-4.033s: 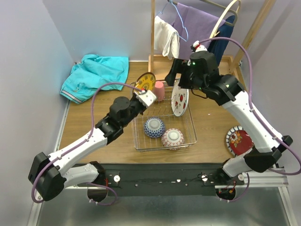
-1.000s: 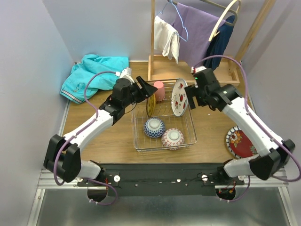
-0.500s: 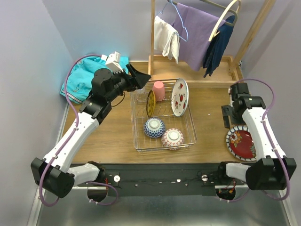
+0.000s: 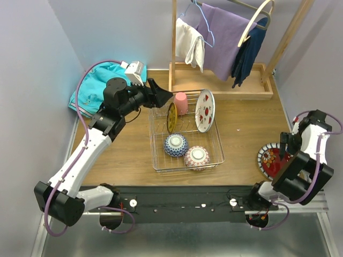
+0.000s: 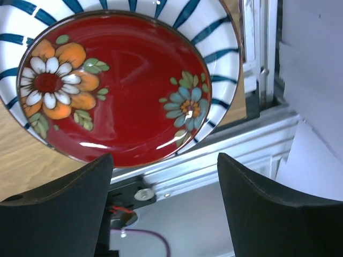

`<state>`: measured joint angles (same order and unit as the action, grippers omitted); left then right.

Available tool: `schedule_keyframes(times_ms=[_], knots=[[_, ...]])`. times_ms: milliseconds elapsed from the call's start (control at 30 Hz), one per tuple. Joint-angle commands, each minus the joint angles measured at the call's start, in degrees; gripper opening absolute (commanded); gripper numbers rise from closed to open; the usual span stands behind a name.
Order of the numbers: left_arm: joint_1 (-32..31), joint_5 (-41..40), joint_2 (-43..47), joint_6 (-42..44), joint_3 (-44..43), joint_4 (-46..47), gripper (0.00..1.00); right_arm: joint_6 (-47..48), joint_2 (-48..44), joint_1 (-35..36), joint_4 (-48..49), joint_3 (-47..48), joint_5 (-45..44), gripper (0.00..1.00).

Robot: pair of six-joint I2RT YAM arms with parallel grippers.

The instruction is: Load the mixed dishes into the dish rack

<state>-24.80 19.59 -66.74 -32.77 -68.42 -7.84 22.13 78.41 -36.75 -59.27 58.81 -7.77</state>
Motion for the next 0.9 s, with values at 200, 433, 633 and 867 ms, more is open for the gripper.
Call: schedule_keyframes(times_ms=[200,433,633,867], knots=[[0.2,4.7,-0.6,3.3,1.4,0.3,0.76,8.7,7.4,-6.6,7.1,0.9,5.5,0.73],[0.2,5.5,-2.0,4.4,1.6,0.3,0.76,12.0,12.8,-8.6,8.2,2.6,7.5,0.79],[0.2,5.5,-3.2,4.9,1.4,0.4,0.75,12.9,16.1,-8.8,7.4,2.2,10.7,0.77],[0.3,4.5,-3.8,6.7,0.7,-1.4,0.75,11.2,20.8,-9.2,6.2,1.8,12.7,0.72]])
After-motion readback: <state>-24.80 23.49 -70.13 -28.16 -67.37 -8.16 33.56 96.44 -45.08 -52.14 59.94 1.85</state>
